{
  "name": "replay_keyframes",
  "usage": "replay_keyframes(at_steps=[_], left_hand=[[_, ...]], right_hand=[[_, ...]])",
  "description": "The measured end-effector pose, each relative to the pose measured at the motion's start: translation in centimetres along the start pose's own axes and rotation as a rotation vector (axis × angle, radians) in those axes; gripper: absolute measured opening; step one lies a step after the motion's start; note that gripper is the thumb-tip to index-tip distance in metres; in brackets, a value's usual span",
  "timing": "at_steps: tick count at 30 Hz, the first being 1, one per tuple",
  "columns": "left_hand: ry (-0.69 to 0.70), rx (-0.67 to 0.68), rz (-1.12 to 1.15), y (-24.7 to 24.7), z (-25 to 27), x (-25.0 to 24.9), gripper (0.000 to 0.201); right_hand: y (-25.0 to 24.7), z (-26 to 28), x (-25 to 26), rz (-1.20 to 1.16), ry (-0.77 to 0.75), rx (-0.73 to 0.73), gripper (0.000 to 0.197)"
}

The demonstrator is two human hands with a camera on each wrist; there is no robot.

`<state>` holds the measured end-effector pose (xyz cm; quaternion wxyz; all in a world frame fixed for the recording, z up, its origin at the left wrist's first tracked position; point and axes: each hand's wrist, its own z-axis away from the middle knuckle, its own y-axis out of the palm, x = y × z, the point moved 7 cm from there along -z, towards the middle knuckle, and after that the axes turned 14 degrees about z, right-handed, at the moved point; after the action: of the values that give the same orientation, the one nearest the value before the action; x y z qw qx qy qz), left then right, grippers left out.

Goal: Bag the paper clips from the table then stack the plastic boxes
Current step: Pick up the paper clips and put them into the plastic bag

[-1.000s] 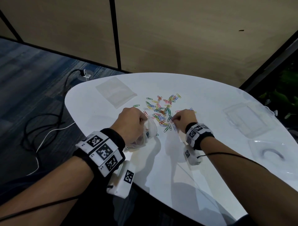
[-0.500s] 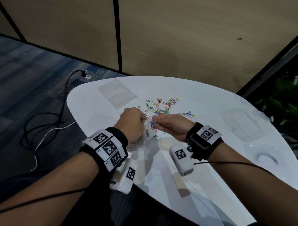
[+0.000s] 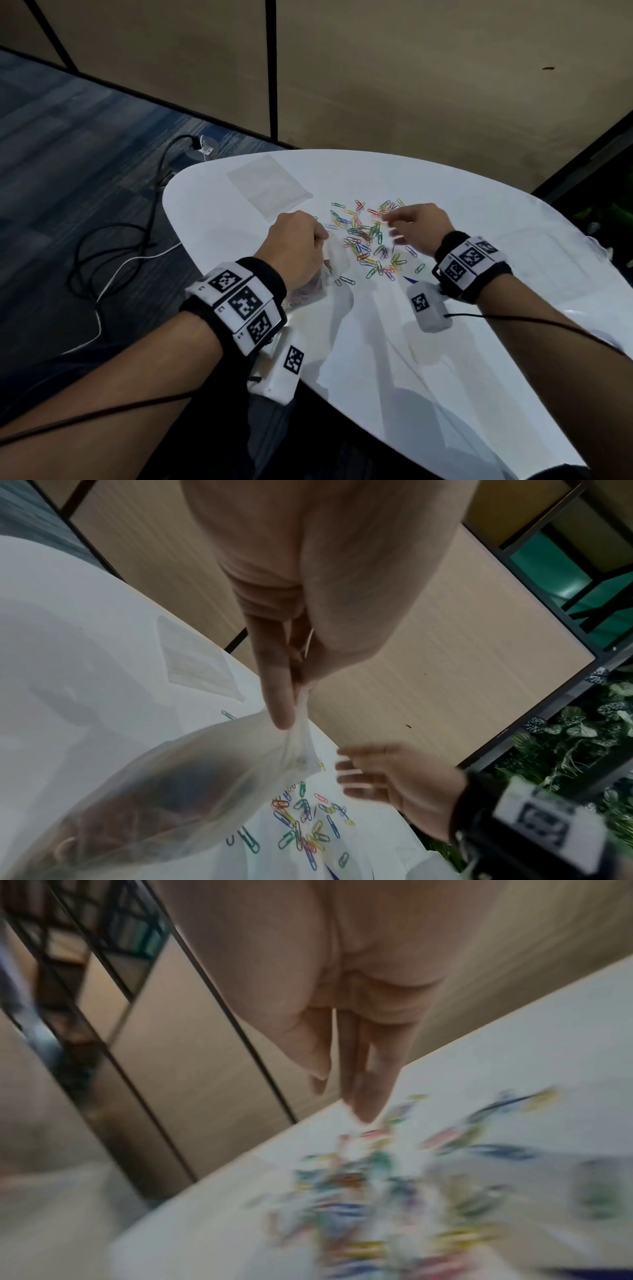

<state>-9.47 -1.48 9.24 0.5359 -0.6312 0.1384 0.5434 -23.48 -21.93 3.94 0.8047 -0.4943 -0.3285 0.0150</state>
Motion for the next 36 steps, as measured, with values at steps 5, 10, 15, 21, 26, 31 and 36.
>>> replay_keyframes(at_steps=[5, 10, 15, 21, 26, 31, 36], left_hand=[[0.03, 0.022, -0.005, -0.4, 0.2, -0.3, 0.028], [0.022, 0.056, 0.01, 0.1, 0.2, -0.6, 0.028], [-0.001, 0.066, 0.011, 0.3, 0.3, -0.6, 0.029], [0.002, 0.074, 0.009, 0.2, 0.5, -0.7, 0.031], [-0.003, 0.076, 0.011, 0.0, 0.3, -0.5, 0.029], [-0.007, 0.084, -0.011, 0.1, 0.4, -0.5, 0.03], [-0.007, 0.065, -0.026, 0.0, 0.4, -0.5, 0.03]], right_hand=[[1.8, -3.3, -8.2, 0.531, 0.109, 0.074, 0.05], [5.4, -2.9, -5.5, 0.575, -0.065, 0.087, 0.047], [9.2, -1.3, -1.1, 0.799, -0.269, 0.111, 0.055], [8.4, -0.8, 0.3, 0.956, -0.254, -0.004, 0.018], [4.0, -1.3, -3.5, 0.514, 0.001, -0.097, 0.017], [1.5, -0.7, -7.3, -0.427, 0.281, -0.029, 0.007], [2.0, 3.4, -0.4, -0.887, 0.119, 0.277, 0.02]])
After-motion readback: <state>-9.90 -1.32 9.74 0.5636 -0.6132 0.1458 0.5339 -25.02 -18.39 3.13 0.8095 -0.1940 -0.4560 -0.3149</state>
